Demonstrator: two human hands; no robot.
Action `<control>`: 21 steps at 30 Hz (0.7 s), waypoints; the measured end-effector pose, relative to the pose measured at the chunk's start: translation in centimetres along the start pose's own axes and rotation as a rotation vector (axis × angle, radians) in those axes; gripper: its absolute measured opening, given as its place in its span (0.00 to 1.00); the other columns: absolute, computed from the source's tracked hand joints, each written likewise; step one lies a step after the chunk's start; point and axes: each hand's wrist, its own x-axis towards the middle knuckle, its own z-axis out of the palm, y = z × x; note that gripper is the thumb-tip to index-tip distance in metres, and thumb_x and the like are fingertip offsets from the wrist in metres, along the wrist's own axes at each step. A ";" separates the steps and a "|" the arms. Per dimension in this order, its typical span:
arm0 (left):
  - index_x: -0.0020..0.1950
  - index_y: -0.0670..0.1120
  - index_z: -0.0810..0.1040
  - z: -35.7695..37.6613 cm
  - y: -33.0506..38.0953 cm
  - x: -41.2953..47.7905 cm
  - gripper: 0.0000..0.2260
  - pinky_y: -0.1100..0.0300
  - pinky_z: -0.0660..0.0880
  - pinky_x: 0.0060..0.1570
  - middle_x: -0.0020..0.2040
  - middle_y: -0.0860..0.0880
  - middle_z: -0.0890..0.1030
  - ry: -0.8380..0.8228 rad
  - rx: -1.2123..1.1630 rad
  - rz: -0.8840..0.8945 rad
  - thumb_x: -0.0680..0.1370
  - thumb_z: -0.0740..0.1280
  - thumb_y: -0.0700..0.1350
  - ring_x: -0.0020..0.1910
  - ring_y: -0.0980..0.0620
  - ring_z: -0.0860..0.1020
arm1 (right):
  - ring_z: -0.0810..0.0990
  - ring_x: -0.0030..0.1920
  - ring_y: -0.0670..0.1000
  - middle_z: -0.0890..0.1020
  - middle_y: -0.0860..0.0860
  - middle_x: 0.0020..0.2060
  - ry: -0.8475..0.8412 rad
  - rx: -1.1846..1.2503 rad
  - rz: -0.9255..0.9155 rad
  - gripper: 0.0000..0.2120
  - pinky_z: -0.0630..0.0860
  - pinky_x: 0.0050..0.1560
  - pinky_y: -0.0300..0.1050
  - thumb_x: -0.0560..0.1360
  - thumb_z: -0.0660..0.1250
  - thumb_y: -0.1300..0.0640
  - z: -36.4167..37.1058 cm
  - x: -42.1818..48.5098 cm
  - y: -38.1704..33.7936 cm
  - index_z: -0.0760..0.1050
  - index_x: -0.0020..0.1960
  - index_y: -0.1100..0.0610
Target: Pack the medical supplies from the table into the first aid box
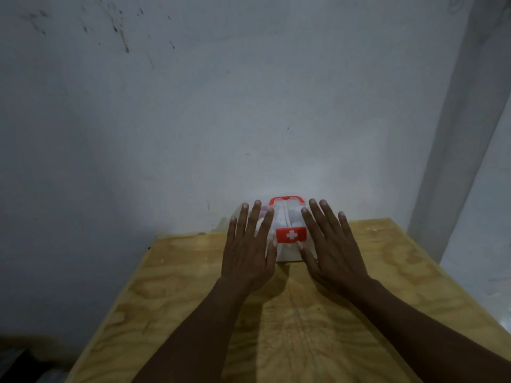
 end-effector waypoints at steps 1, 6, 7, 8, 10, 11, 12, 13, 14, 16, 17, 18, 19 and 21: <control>0.84 0.49 0.55 0.3 0.0 -0.2 0.30 0.37 0.53 0.79 0.85 0.44 0.53 -0.008 0.004 0.007 0.83 0.49 0.59 0.84 0.43 0.49 | 0.45 0.81 0.55 0.48 0.55 0.81 -0.013 -0.006 -0.002 0.34 0.53 0.77 0.65 0.81 0.45 0.38 0.2 -0.3 -0.1 0.48 0.81 0.55; 0.84 0.49 0.53 0.7 0.1 -0.4 0.31 0.40 0.52 0.80 0.85 0.45 0.51 -0.045 -0.007 -0.015 0.83 0.48 0.59 0.84 0.43 0.48 | 0.42 0.81 0.53 0.44 0.53 0.81 -0.028 0.022 0.017 0.35 0.53 0.77 0.63 0.81 0.52 0.41 1.1 -0.9 -0.2 0.41 0.81 0.53; 0.84 0.50 0.52 0.8 0.0 -0.2 0.31 0.40 0.52 0.80 0.85 0.45 0.50 -0.058 -0.009 -0.022 0.83 0.49 0.59 0.84 0.43 0.46 | 0.41 0.81 0.53 0.44 0.53 0.81 -0.032 0.027 0.020 0.35 0.53 0.78 0.63 0.82 0.53 0.41 1.3 -0.8 -0.2 0.41 0.81 0.53; 0.84 0.50 0.51 0.9 -0.1 0.0 0.31 0.40 0.53 0.80 0.85 0.46 0.49 -0.078 -0.012 -0.031 0.82 0.50 0.59 0.84 0.43 0.46 | 0.40 0.81 0.53 0.43 0.52 0.81 -0.043 0.029 0.022 0.35 0.52 0.78 0.62 0.82 0.53 0.41 1.4 -0.6 -0.2 0.41 0.81 0.53; 0.84 0.51 0.50 1.2 -0.2 0.3 0.31 0.39 0.55 0.79 0.85 0.46 0.50 -0.072 -0.020 -0.039 0.82 0.52 0.58 0.84 0.43 0.46 | 0.40 0.81 0.53 0.43 0.51 0.81 -0.044 0.029 0.029 0.35 0.51 0.78 0.61 0.82 0.53 0.40 1.7 -0.3 0.1 0.41 0.81 0.52; 0.84 0.50 0.51 1.4 -0.1 0.4 0.32 0.39 0.57 0.79 0.85 0.45 0.51 -0.054 -0.032 -0.037 0.82 0.53 0.57 0.84 0.42 0.48 | 0.40 0.81 0.53 0.43 0.51 0.81 -0.044 0.029 0.027 0.36 0.51 0.78 0.61 0.81 0.54 0.40 1.9 -0.2 0.3 0.42 0.81 0.52; 0.84 0.50 0.52 1.6 -0.1 0.4 0.32 0.39 0.57 0.79 0.85 0.45 0.53 -0.042 -0.044 -0.040 0.81 0.55 0.57 0.84 0.41 0.49 | 0.41 0.81 0.53 0.44 0.51 0.81 -0.051 0.029 0.026 0.36 0.50 0.79 0.61 0.81 0.54 0.41 1.9 -0.2 0.5 0.42 0.81 0.52; 0.83 0.50 0.52 1.9 -0.1 0.4 0.32 0.40 0.58 0.79 0.85 0.44 0.54 -0.009 -0.049 -0.036 0.81 0.57 0.56 0.83 0.41 0.49 | 0.41 0.81 0.53 0.44 0.51 0.81 -0.047 0.024 0.018 0.36 0.50 0.79 0.60 0.81 0.55 0.41 2.1 -0.2 0.6 0.43 0.81 0.52; 0.83 0.50 0.53 2.1 -0.1 0.4 0.33 0.40 0.58 0.78 0.84 0.44 0.54 -0.002 -0.052 -0.039 0.80 0.58 0.56 0.83 0.41 0.50 | 0.41 0.81 0.53 0.44 0.51 0.81 -0.046 0.015 0.011 0.36 0.50 0.79 0.60 0.81 0.55 0.41 2.2 -0.1 0.7 0.43 0.81 0.52; 0.83 0.50 0.53 2.1 -0.1 0.6 0.35 0.41 0.58 0.78 0.84 0.45 0.55 -0.012 -0.039 -0.051 0.79 0.62 0.55 0.83 0.41 0.50 | 0.41 0.81 0.52 0.45 0.51 0.81 -0.055 0.007 0.009 0.35 0.48 0.79 0.59 0.81 0.53 0.40 1.9 0.2 0.9 0.43 0.81 0.52; 0.83 0.51 0.52 2.0 -0.1 0.6 0.36 0.41 0.59 0.78 0.84 0.45 0.55 -0.028 -0.027 -0.053 0.78 0.63 0.55 0.83 0.40 0.51 | 0.41 0.81 0.52 0.46 0.51 0.81 -0.063 0.013 0.014 0.35 0.48 0.79 0.58 0.81 0.53 0.40 1.7 0.2 1.0 0.43 0.81 0.51; 0.83 0.52 0.52 1.5 0.1 0.6 0.36 0.40 0.58 0.78 0.84 0.45 0.55 -0.061 -0.018 -0.063 0.78 0.64 0.55 0.83 0.40 0.50 | 0.42 0.81 0.53 0.47 0.51 0.81 -0.076 0.015 0.016 0.35 0.48 0.79 0.58 0.81 0.53 0.39 1.8 0.1 1.0 0.44 0.81 0.51; 0.83 0.52 0.51 1.0 0.3 0.6 0.37 0.39 0.57 0.78 0.85 0.45 0.53 -0.092 0.003 -0.067 0.78 0.64 0.55 0.83 0.40 0.49 | 0.44 0.81 0.54 0.48 0.52 0.81 -0.087 0.017 0.018 0.36 0.50 0.78 0.59 0.80 0.53 0.38 1.7 0.0 0.9 0.46 0.81 0.51; 0.84 0.55 0.45 -0.8 0.8 1.3 0.36 0.38 0.49 0.80 0.85 0.47 0.46 -0.251 0.023 -0.111 0.80 0.60 0.57 0.83 0.42 0.42 | 0.49 0.81 0.55 0.53 0.52 0.81 -0.151 0.007 0.042 0.37 0.55 0.77 0.62 0.77 0.57 0.37 0.4 0.8 0.8 0.51 0.81 0.52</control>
